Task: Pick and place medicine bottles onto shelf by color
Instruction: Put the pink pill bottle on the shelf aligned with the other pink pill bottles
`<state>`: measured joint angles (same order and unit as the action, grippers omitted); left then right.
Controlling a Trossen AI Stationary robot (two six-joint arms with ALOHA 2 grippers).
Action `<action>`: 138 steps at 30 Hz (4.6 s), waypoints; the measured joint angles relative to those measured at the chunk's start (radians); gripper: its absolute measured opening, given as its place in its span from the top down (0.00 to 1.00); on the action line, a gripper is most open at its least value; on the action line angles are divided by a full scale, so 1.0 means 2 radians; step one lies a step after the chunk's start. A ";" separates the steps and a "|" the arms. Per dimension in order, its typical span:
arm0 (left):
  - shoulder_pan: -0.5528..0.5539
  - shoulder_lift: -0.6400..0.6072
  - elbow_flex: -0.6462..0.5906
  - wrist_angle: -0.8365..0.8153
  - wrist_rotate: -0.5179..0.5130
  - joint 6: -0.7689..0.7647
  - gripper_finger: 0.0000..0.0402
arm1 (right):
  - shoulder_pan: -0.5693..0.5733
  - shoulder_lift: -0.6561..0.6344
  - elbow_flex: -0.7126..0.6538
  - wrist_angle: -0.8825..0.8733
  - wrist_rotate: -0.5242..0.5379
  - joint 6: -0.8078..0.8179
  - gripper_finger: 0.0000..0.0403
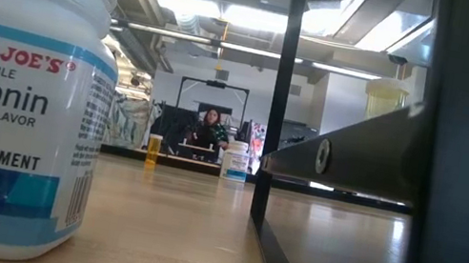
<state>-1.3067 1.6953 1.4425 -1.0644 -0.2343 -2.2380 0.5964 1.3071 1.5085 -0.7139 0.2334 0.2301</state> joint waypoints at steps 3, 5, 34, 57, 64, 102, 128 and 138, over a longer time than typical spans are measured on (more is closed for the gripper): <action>0.001 0.011 0.000 -0.002 0.003 0.037 0.66 | 0.000 0.000 0.000 0.001 0.000 0.000 0.51; 0.006 0.018 0.000 -0.001 0.007 0.055 0.66 | -0.001 0.000 0.000 0.002 0.000 0.000 0.51; 0.002 0.153 -0.001 0.039 -0.043 0.101 0.66 | -0.001 0.000 0.000 0.015 0.001 -0.004 0.51; 0.000 0.166 -0.001 -0.036 -0.056 0.062 0.66 | -0.005 0.000 0.000 0.015 0.018 0.000 0.51; 0.001 0.165 -0.036 0.013 -0.073 0.063 0.66 | -0.012 0.000 0.000 0.015 0.019 0.000 0.51; 0.014 0.166 -0.063 0.028 -0.106 0.075 0.66 | -0.028 0.000 0.000 0.019 0.044 0.002 0.51; 0.009 0.165 -0.063 0.028 -0.073 0.088 0.66 | -0.028 0.000 0.000 0.019 0.044 0.002 0.51; 0.009 0.165 -0.063 0.028 -0.080 0.077 0.75 | -0.028 0.000 0.000 0.018 0.044 0.002 0.51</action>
<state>-1.2896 2.0247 1.3174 -1.0092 -0.3939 -2.0850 0.5396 1.3071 1.5093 -0.6770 0.3214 0.2344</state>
